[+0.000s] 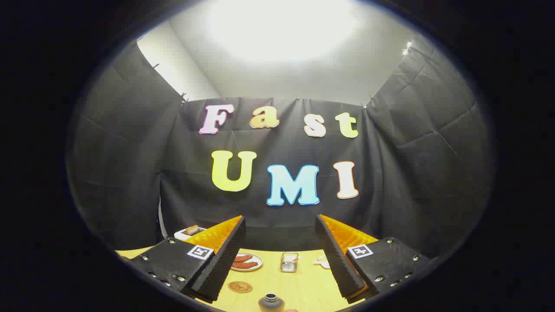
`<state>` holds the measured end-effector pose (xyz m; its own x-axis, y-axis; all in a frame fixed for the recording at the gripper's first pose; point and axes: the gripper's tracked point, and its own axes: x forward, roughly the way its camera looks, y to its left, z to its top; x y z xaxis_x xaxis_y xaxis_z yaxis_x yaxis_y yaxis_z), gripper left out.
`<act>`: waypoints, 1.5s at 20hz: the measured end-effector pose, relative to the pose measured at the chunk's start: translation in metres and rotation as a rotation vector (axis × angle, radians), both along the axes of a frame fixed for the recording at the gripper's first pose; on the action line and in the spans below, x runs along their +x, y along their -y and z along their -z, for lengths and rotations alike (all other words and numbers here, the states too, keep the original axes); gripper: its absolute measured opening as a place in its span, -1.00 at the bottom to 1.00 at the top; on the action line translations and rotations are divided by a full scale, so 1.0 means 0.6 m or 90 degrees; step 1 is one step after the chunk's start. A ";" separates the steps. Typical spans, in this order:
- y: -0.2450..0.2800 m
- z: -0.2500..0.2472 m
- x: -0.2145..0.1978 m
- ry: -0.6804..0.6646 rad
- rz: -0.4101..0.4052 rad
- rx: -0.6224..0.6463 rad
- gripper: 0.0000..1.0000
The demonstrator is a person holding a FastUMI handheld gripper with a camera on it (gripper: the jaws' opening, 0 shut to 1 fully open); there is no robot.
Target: Take the bottle from table, then pour the juice into the cup, finally place the bottle on the coaster
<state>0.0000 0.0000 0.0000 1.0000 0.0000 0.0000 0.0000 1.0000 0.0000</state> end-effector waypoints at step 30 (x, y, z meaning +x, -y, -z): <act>0.009 0.170 0.007 -0.037 -0.082 0.009 0.95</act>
<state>0.0041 -0.0055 -0.1022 0.9900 0.1288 -0.0568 -0.1280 0.9916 0.0176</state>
